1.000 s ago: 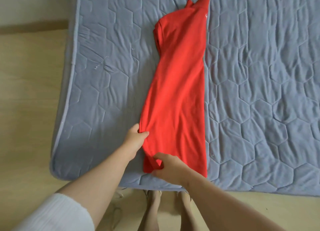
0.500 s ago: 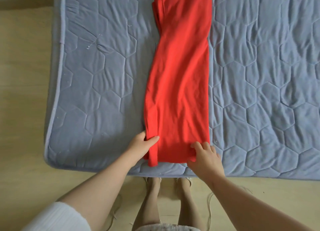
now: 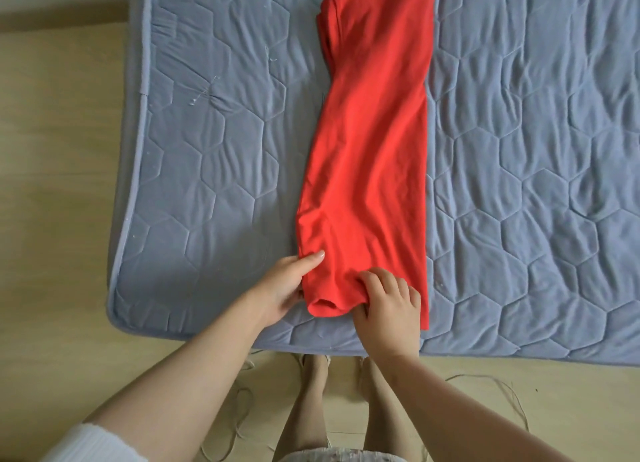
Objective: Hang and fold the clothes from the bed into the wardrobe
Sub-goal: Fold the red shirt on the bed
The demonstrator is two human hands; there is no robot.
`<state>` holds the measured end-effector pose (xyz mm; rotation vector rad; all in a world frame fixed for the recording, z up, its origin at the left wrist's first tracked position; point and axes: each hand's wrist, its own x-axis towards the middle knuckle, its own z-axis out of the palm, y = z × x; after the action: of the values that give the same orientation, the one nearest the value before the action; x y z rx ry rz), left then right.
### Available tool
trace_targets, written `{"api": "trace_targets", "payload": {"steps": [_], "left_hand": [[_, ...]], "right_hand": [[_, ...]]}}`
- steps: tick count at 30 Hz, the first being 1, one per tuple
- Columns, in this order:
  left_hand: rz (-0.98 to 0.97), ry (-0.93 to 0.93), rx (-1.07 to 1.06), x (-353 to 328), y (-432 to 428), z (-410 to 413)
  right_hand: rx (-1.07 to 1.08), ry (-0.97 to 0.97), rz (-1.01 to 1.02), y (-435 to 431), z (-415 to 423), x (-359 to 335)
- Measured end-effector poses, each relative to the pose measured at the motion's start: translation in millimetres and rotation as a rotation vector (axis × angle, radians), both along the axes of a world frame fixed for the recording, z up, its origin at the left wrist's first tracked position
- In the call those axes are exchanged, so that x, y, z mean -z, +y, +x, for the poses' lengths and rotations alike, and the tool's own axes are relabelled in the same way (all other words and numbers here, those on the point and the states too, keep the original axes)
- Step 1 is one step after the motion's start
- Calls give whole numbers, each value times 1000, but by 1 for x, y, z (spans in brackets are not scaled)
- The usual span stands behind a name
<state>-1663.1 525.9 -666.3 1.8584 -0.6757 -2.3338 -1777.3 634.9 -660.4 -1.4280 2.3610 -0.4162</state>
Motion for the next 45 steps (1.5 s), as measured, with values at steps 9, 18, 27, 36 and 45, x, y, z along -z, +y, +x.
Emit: {"api": "trace_targets", "payload": {"steps": [9, 18, 27, 36, 45], "left_hand": [[-163, -207, 90, 11, 12, 18], [-367, -333, 232, 29, 33, 15], [-236, -266, 143, 35, 29, 29], [-130, -205, 85, 36, 26, 24], [-46, -165, 172, 21, 20, 38]], "right_hand": [[-300, -67, 2, 16, -18, -3], [-221, 36, 447, 39, -45, 8], [-98, -151, 547, 31, -42, 27], [-182, 60, 540, 39, -48, 39], [129, -185, 442, 45, -40, 31]]}}
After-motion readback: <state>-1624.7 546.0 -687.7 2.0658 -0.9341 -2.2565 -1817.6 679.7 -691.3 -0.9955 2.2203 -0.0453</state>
